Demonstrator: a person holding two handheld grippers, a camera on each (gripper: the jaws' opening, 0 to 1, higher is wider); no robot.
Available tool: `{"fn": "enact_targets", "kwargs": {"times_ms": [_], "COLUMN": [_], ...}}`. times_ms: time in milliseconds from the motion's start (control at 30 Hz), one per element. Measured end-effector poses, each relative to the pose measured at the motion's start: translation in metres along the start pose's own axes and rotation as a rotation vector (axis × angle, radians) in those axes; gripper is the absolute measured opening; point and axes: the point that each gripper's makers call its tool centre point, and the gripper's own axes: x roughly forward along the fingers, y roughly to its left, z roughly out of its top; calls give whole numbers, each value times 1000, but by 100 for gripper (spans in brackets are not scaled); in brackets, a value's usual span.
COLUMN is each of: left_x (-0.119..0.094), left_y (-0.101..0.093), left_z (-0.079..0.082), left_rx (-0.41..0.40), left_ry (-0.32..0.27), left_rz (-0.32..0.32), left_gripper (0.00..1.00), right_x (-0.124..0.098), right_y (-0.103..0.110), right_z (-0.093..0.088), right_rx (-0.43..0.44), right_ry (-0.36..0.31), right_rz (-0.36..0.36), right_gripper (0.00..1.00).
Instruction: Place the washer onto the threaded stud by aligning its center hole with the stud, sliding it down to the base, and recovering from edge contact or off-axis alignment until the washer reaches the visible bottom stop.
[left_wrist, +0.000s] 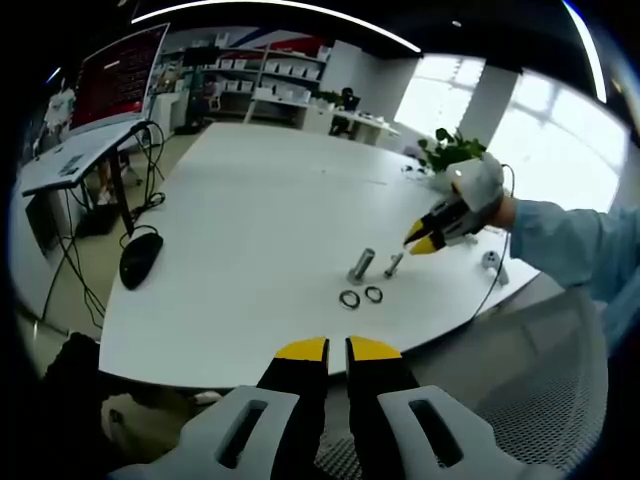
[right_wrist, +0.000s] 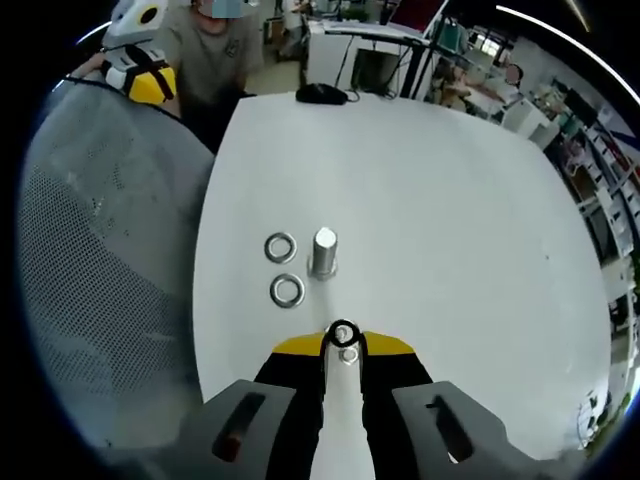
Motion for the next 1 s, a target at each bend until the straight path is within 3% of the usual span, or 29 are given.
{"fn": "enact_targets", "kwargs": {"times_ms": [1000], "left_x": [0], "left_y": [0], "left_z": [0], "left_rx": [-1], "left_ry": [-3], "left_rz": [0], "left_gripper": [4], "right_x": [16], "right_y": [3], "right_z": [-8], "right_rx": [-8], "right_ry": [60], "right_rz": [30], "right_gripper": [14]}}
